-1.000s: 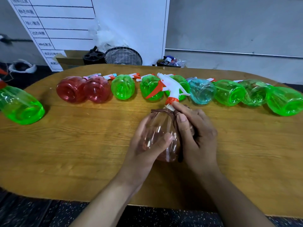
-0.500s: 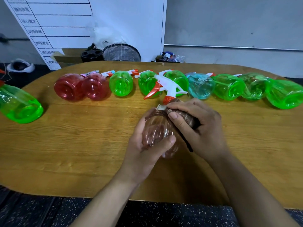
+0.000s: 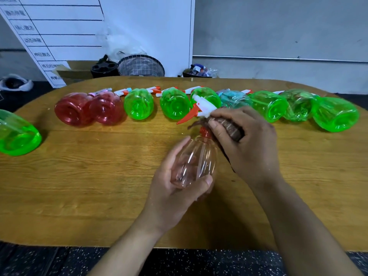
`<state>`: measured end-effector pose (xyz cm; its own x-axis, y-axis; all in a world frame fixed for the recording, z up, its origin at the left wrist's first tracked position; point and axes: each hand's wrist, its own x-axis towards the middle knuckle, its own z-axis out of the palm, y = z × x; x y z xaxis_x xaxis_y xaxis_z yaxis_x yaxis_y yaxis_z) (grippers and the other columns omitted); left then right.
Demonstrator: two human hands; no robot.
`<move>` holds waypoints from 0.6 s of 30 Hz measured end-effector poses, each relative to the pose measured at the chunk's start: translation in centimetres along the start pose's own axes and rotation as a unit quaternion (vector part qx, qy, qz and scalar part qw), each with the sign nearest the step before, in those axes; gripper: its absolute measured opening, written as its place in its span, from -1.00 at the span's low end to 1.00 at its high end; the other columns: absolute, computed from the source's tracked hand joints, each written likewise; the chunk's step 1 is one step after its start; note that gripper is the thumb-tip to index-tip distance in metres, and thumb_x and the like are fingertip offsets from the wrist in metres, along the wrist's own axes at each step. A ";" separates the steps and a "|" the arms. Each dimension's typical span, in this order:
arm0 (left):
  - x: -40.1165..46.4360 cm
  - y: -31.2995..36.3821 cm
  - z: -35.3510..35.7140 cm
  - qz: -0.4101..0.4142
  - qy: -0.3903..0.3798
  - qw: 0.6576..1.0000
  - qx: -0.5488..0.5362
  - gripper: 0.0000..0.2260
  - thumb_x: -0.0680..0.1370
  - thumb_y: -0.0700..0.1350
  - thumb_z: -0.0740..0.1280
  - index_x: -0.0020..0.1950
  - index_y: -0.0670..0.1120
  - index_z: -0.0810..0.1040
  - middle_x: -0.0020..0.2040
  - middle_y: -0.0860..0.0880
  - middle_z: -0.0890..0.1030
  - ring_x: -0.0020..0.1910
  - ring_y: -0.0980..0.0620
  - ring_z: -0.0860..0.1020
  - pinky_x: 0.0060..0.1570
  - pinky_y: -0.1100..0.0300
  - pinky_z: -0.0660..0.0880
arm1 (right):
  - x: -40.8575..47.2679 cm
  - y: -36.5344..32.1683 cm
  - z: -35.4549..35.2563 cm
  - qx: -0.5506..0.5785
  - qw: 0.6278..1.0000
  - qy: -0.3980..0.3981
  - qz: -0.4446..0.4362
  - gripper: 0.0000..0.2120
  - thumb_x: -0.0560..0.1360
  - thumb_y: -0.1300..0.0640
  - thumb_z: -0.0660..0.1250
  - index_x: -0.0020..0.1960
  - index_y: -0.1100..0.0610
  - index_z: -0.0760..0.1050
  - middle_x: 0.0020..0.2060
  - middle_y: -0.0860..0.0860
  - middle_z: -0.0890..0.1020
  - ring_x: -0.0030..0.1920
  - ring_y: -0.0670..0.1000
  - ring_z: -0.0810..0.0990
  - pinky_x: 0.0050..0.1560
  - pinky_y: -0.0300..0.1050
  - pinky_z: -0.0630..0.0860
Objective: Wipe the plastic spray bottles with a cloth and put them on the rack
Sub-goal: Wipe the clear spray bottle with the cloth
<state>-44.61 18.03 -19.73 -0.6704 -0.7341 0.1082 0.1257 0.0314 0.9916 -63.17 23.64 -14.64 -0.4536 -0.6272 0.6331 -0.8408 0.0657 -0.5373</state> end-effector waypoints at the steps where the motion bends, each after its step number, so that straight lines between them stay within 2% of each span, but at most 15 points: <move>1: -0.1 0.0 0.1 -0.002 -0.004 1.000 -0.001 -0.29 0.45 -0.17 0.57 0.53 0.18 0.41 0.26 0.11 0.70 0.19 0.02 0.71 0.00 0.17 0.66 | 0.1 0.1 -0.1 -0.016 0.999 0.026 0.011 -0.74 0.61 -0.13 0.38 0.24 -0.07 0.67 0.06 -0.07 0.66 0.01 -0.09 0.63 0.02 -0.05 0.61; 3: -0.1 -0.1 0.2 -0.002 -0.005 1.000 -0.001 -0.27 0.44 -0.16 0.57 0.54 0.21 0.40 0.24 0.10 0.70 0.16 -0.01 0.72 -0.12 0.16 0.66 | 0.4 0.4 -0.5 -0.021 0.999 0.046 0.021 -0.76 0.61 -0.10 0.40 0.23 -0.06 0.67 0.05 -0.07 0.66 0.00 -0.11 0.63 0.02 -0.08 0.61; 7: 0.1 -0.1 0.1 0.006 0.009 1.000 -0.004 -0.27 0.42 -0.08 0.62 0.50 0.31 0.42 0.23 0.09 0.70 0.16 0.00 0.72 -0.11 0.12 0.67 | 1.0 1.2 -1.5 0.037 0.997 -0.069 -0.006 -0.78 0.57 -0.02 0.49 0.20 -0.03 0.70 0.05 -0.07 0.71 0.05 -0.11 0.66 0.09 -0.01 0.62; 8: 0.1 -0.1 0.1 0.006 0.010 1.000 -0.004 -0.27 0.41 -0.05 0.62 0.49 0.31 0.42 0.23 0.09 0.70 0.16 0.01 0.72 -0.09 0.12 0.67 | 1.0 1.3 -1.5 0.033 0.997 -0.075 -0.008 -0.78 0.57 -0.02 0.49 0.19 -0.03 0.70 0.05 -0.08 0.71 0.04 -0.11 0.66 0.08 -0.01 0.62; 10: 0.1 -0.1 0.3 0.005 0.006 1.000 -0.008 -0.25 0.39 -0.04 0.61 0.52 0.26 0.41 0.23 0.08 0.70 0.17 0.01 0.71 -0.04 0.12 0.67 | 0.9 1.5 -1.5 0.007 0.999 -0.031 0.003 -0.79 0.57 -0.03 0.48 0.19 -0.04 0.70 0.04 -0.09 0.70 0.02 -0.12 0.66 0.06 -0.03 0.62; 12: 0.1 -0.1 0.4 0.006 0.001 1.000 -0.009 -0.25 0.38 0.00 0.59 0.53 0.24 0.40 0.24 0.06 0.69 0.17 0.00 0.71 -0.08 0.15 0.66 | 0.8 1.5 -1.3 0.002 1.000 0.006 0.014 -0.78 0.58 -0.05 0.45 0.19 -0.03 0.70 0.04 -0.09 0.70 0.03 -0.12 0.65 0.07 -0.04 0.61; 16: 0.0 -0.4 0.3 0.010 0.004 1.000 -0.002 -0.25 0.38 0.00 0.59 0.53 0.25 0.42 0.25 0.04 0.69 0.18 -0.02 0.71 -0.08 0.13 0.66 | 0.8 1.0 -1.1 0.038 0.998 -0.051 -0.011 -0.77 0.57 -0.04 0.46 0.19 -0.02 0.70 0.06 -0.08 0.71 0.05 -0.12 0.66 0.10 -0.04 0.62; 18: 0.0 -0.5 0.4 0.015 -0.001 1.000 0.013 -0.25 0.38 -0.01 0.61 0.53 0.26 0.44 0.29 -0.03 0.66 0.21 -0.07 0.69 0.01 0.00 0.70 | 0.9 1.0 -1.2 0.021 1.000 -0.003 0.006 -0.77 0.58 -0.07 0.44 0.19 -0.04 0.69 0.04 -0.08 0.70 0.02 -0.12 0.65 0.06 -0.05 0.61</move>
<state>-44.95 18.26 -20.24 -0.6681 -0.7311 0.1387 0.1268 0.0719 0.9893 -64.79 24.07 -14.00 -0.4624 -0.6307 0.6232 -0.8220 0.0415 -0.5680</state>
